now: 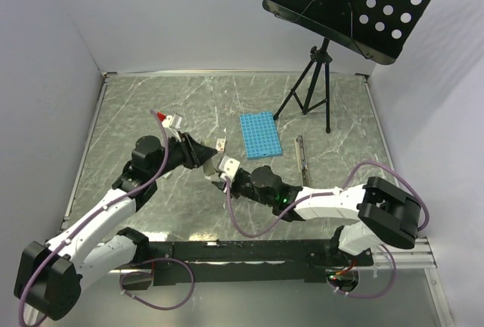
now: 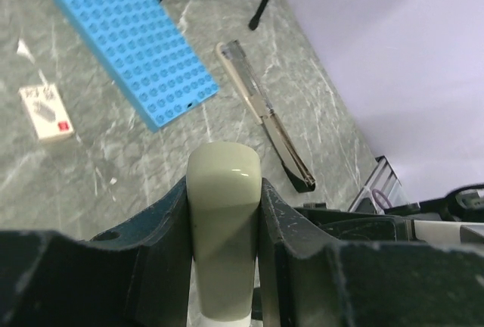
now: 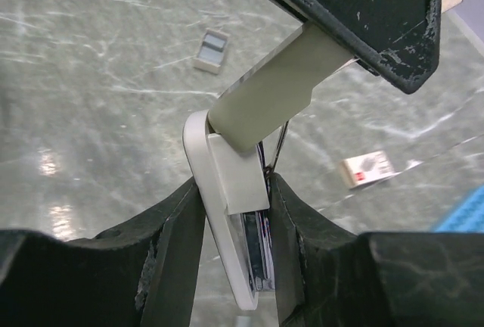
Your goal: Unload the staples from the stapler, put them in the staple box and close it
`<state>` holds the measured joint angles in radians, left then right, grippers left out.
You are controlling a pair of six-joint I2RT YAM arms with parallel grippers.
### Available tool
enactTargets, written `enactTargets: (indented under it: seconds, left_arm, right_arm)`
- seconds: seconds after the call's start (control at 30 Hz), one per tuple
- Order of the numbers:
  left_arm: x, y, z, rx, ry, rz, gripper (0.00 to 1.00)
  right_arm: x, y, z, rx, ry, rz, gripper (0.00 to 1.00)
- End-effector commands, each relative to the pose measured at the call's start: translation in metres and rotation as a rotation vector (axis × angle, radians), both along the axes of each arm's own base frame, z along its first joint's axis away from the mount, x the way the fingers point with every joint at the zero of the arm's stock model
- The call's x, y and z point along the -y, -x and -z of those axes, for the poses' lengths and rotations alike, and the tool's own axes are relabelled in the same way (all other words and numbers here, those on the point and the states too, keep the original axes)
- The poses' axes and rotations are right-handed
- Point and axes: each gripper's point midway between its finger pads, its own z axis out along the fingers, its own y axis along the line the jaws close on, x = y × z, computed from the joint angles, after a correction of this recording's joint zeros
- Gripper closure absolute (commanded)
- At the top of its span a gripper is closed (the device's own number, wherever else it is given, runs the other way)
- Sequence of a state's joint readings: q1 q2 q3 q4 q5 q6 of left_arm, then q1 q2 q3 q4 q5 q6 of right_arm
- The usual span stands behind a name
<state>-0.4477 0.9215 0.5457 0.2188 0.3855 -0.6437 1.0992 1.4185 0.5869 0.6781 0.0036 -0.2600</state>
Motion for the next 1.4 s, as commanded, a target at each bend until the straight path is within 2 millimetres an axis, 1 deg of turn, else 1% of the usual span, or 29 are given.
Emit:
enactTargets:
  seconds: [0.0, 0.03, 0.07, 0.1, 0.13, 0.17, 0.2, 0.23, 0.27, 0.33, 0.37, 0.43, 0.47, 0.53, 0.63, 0.67, 0.77, 0.8, 0.83, 0.87, 0.93, 1.0, 1.1, 1.2, 1.3, 1.33, 1.37]
  left_arm:
    - [-0.009, -0.017, 0.012, -0.059, 0.013, -0.114, 0.99]
    - [-0.010, -0.018, 0.018, -0.095, 0.011, -0.131, 0.99]
    - [-0.013, -0.020, 0.023, -0.117, 0.007, -0.158, 0.99]
    - [-0.016, -0.025, 0.028, -0.151, 0.010, -0.202, 0.99]
    - [-0.020, -0.027, 0.035, -0.188, 0.000, -0.231, 0.99]
    - [-0.021, -0.030, 0.040, -0.218, -0.007, -0.252, 0.99]
    - [-0.025, -0.035, 0.043, -0.248, -0.005, -0.295, 0.99]
    - [-0.027, -0.035, 0.052, -0.285, -0.021, -0.313, 0.99]
    - [-0.027, -0.037, 0.058, -0.309, -0.030, -0.323, 0.99]
    - [-0.027, -0.038, 0.070, -0.355, -0.049, -0.332, 0.99]
    - [-0.026, -0.040, 0.078, -0.383, -0.066, -0.337, 0.99]
    - [-0.025, -0.041, 0.088, -0.427, -0.082, -0.340, 0.99]
    - [-0.023, -0.042, 0.095, -0.451, -0.096, -0.338, 0.99]
    - [-0.020, -0.041, 0.104, -0.492, -0.097, -0.330, 0.99]
    - [-0.016, -0.042, 0.109, -0.511, -0.102, -0.316, 0.99]
    - [-0.016, -0.043, 0.113, -0.530, -0.110, -0.318, 0.99]
    - [-0.011, -0.046, 0.115, -0.541, -0.119, -0.298, 0.99]
    - [-0.012, -0.042, 0.120, -0.565, -0.139, -0.295, 0.99]
    - [-0.010, -0.043, 0.120, -0.569, -0.139, -0.286, 0.99]
    - [-0.009, -0.043, 0.122, -0.577, -0.144, -0.282, 0.99]
    - [-0.008, -0.042, 0.124, -0.586, -0.152, -0.271, 0.99]
    - [-0.008, -0.040, 0.125, -0.592, -0.160, -0.261, 0.99]
    - [-0.008, -0.037, 0.128, -0.595, -0.178, -0.247, 0.99]
    - [-0.008, -0.034, 0.129, -0.595, -0.203, -0.216, 0.99]
    - [-0.003, -0.026, 0.125, -0.581, -0.236, -0.142, 0.99]
    - [-0.003, -0.026, 0.119, -0.571, -0.242, -0.135, 0.99]
    - [-0.007, -0.021, 0.121, -0.580, -0.267, -0.127, 0.99]
  right_arm:
    - [-0.006, -0.019, -0.011, -0.196, -0.170, 0.097, 0.72]
    - [-0.007, -0.019, -0.006, -0.250, -0.181, 0.090, 0.71]
    - [-0.006, -0.024, -0.005, -0.294, -0.197, 0.088, 0.69]
    - [-0.007, -0.026, 0.004, -0.384, -0.222, 0.097, 0.67]
    - [-0.008, -0.026, 0.006, -0.433, -0.240, 0.085, 0.66]
    - [-0.006, -0.031, 0.015, -0.526, -0.264, 0.082, 0.65]
    - [-0.006, -0.032, 0.018, -0.568, -0.277, 0.075, 0.64]
    - [-0.008, -0.035, 0.018, -0.595, -0.301, 0.070, 0.62]
    - [-0.007, -0.035, 0.027, -0.660, -0.302, 0.062, 0.59]
    - [-0.011, -0.036, 0.030, -0.692, -0.309, 0.041, 0.57]
    - [-0.014, -0.031, 0.038, -0.723, -0.295, 0.024, 0.55]
    - [-0.017, -0.031, 0.042, -0.740, -0.291, 0.016, 0.53]
    - [-0.017, -0.031, 0.046, -0.757, -0.290, 0.019, 0.50]
    - [-0.016, -0.030, 0.049, -0.774, -0.295, 0.019, 0.48]
    - [-0.016, -0.030, 0.053, -0.784, -0.294, 0.010, 0.40]
    - [-0.016, -0.030, 0.057, -0.787, -0.287, 0.009, 0.38]
    - [-0.017, -0.029, 0.059, -0.794, -0.282, 0.002, 0.36]
    - [-0.017, -0.029, 0.059, -0.793, -0.284, -0.002, 0.35]
    - [-0.017, -0.029, 0.059, -0.792, -0.281, -0.003, 0.33]
    - [-0.017, -0.029, 0.060, -0.792, -0.279, -0.002, 0.28]
    - [-0.017, -0.031, 0.060, -0.783, -0.276, 0.005, 0.24]
    - [-0.015, -0.032, 0.061, -0.774, -0.273, 0.013, 0.23]
    - [-0.011, -0.034, 0.058, -0.750, -0.272, 0.032, 0.22]
    - [-0.006, -0.038, 0.050, -0.720, -0.272, 0.052, 0.20]
    - [0.001, -0.040, 0.041, -0.704, -0.262, 0.063, 0.19]
    - [0.003, -0.040, 0.030, -0.678, -0.271, 0.054, 0.19]
    - [0.007, -0.039, 0.029, -0.681, -0.259, 0.060, 0.19]
